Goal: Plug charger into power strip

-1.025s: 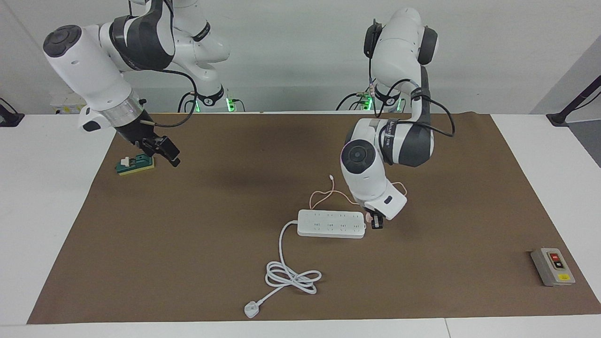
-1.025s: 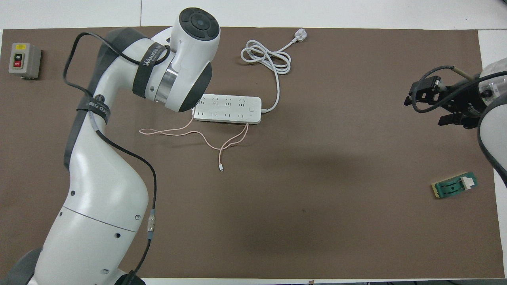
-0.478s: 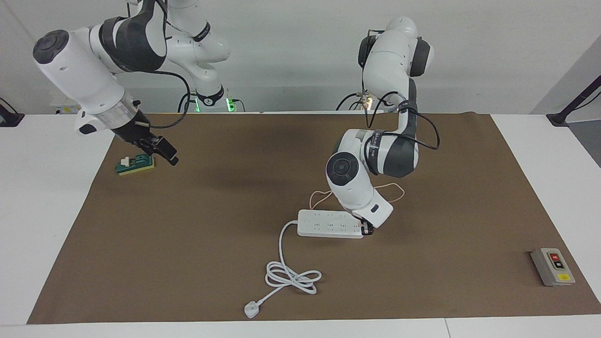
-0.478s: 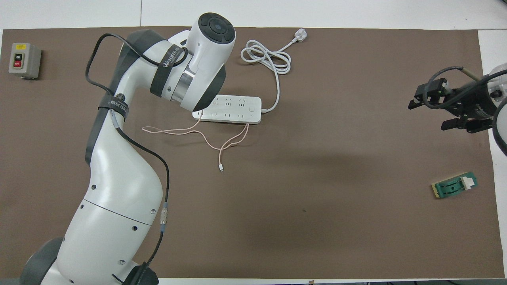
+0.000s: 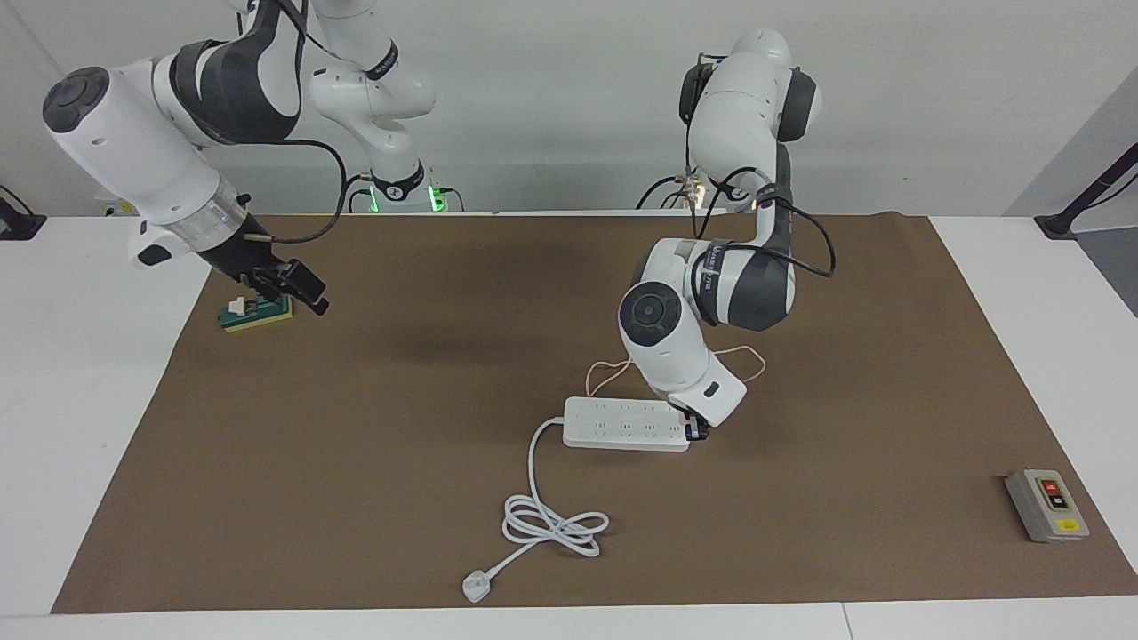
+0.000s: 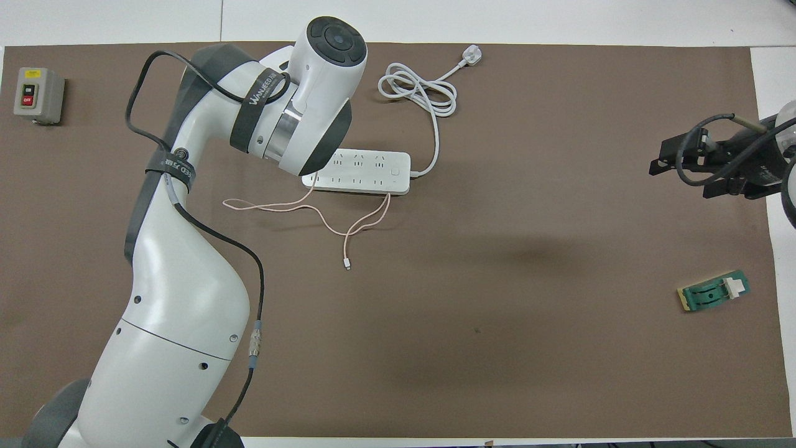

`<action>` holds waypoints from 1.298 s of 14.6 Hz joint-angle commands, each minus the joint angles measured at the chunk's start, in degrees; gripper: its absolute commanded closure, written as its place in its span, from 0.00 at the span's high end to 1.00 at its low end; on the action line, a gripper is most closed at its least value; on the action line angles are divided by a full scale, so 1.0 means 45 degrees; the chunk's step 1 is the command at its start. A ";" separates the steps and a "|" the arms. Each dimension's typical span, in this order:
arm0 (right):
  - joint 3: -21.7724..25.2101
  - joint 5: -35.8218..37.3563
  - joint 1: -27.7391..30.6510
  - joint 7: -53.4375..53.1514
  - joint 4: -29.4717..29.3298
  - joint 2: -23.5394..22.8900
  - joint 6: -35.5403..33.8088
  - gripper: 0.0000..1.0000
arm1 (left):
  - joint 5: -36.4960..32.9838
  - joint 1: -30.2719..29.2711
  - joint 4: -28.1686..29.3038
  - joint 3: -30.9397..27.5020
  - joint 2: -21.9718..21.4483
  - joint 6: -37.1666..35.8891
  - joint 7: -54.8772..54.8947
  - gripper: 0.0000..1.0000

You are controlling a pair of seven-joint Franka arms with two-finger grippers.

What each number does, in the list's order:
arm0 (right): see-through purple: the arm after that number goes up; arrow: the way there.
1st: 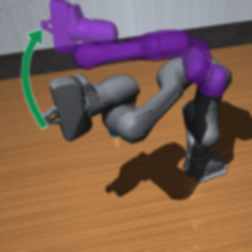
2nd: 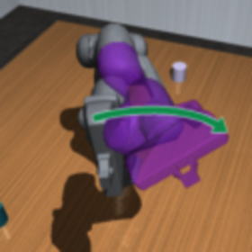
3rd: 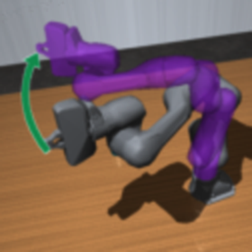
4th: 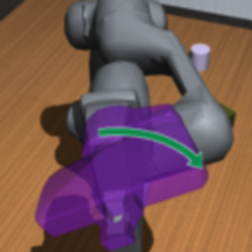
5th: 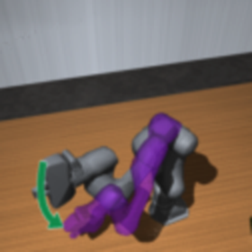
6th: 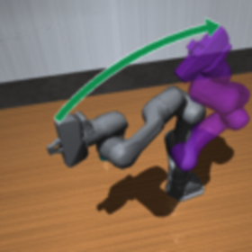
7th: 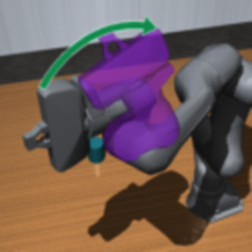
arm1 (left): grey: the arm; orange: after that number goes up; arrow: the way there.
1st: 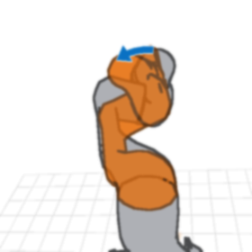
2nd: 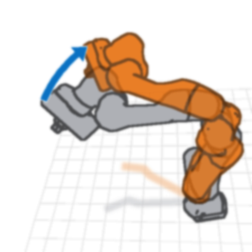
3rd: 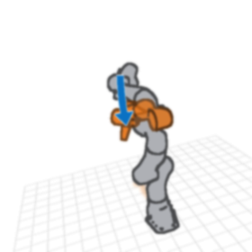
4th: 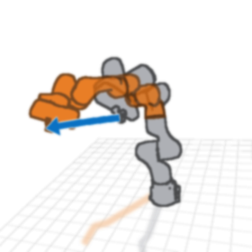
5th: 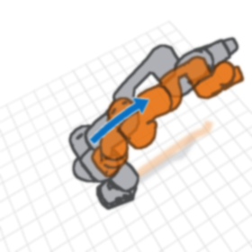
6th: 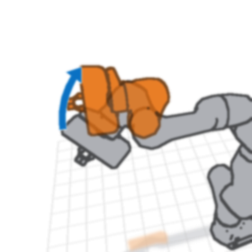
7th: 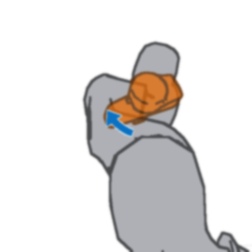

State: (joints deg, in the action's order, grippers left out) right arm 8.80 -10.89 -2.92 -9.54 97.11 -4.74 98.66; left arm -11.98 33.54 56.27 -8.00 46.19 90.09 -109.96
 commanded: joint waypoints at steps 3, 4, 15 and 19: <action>0.0096 0.1129 0.0081 0.3793 -0.0720 -0.0138 -0.0439 1.00 | 0.0553 0.0398 0.1475 -0.0078 -0.0830 0.1088 -0.0486 0.00; -0.0001 0.1499 0.0159 0.4360 -0.0721 -0.0021 -0.0439 1.00 | 0.0553 0.0418 0.2214 -0.0078 -0.1102 0.1672 -0.0564 0.00; 0.0487 0.1990 0.0374 0.4298 -0.0760 0.0625 -0.1454 1.00 | 0.0533 0.0653 0.4584 -0.0098 -0.2160 0.2049 -0.0760 0.00; 0.0525 0.1913 0.0374 0.3429 -0.1268 0.0624 -0.1513 1.00 | 0.0533 0.0594 0.4604 -0.0098 -0.2141 0.2244 -0.0839 0.00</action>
State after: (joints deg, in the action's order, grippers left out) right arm 11.41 -2.80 -1.70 7.63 92.78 -1.85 93.26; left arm -10.05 36.07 73.87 -8.03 38.30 98.18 -112.79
